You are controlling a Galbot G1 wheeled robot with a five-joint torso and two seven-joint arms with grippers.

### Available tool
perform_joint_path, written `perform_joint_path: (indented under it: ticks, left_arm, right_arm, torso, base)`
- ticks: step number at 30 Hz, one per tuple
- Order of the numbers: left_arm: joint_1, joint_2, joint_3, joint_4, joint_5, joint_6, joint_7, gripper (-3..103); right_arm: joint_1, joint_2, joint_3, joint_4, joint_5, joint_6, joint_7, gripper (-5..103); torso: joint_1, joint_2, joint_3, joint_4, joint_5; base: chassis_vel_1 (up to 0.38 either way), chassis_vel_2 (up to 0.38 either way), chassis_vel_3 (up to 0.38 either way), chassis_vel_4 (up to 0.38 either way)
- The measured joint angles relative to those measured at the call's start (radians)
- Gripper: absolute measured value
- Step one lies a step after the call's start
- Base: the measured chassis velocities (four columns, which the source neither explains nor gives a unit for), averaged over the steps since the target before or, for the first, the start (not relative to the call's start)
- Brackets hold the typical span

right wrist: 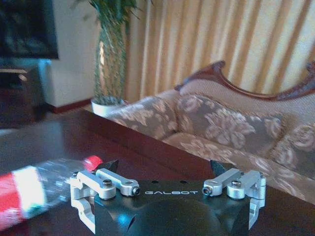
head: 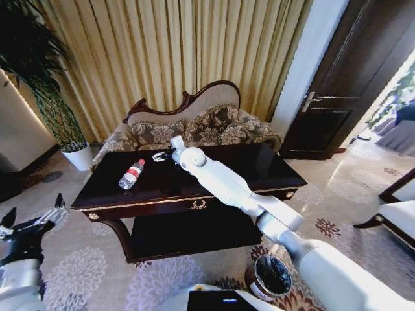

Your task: Move to the front of the table and place the trash on the table into the trash bin.

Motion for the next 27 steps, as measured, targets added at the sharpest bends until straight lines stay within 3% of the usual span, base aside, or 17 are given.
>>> perform_joint_path:
  ticks: [6,12,27]
  left_arm:
    - [-0.022,-0.001,0.010,0.000,-0.001,0.003,0.003,100]
    - [-0.024,0.004,0.005,0.000,-0.004,0.003,0.006,100]
    - [-0.024,0.003,0.015,0.000,-0.004,0.003,0.022,100]
  right_arm:
    - [0.003,0.061,-0.012,-0.155,-0.055,0.020,0.000,100]
    - [0.002,0.069,0.001,-0.207,-0.075,0.030,0.000,100]
    - [-0.036,-0.026,0.061,-0.135,-0.040,0.016,0.000,100]
  torso:
    - [0.000,0.000,0.000,0.0002,0.0001]
    - [0.000,0.000,0.000,-0.0002,0.0001]
    - [0.000,0.000,0.000,-0.0001,0.0003]
  base:
    - [0.000,0.000,0.000,0.000]
    - [0.000,0.000,0.000,0.000]
    - [0.000,0.000,0.000,0.000]
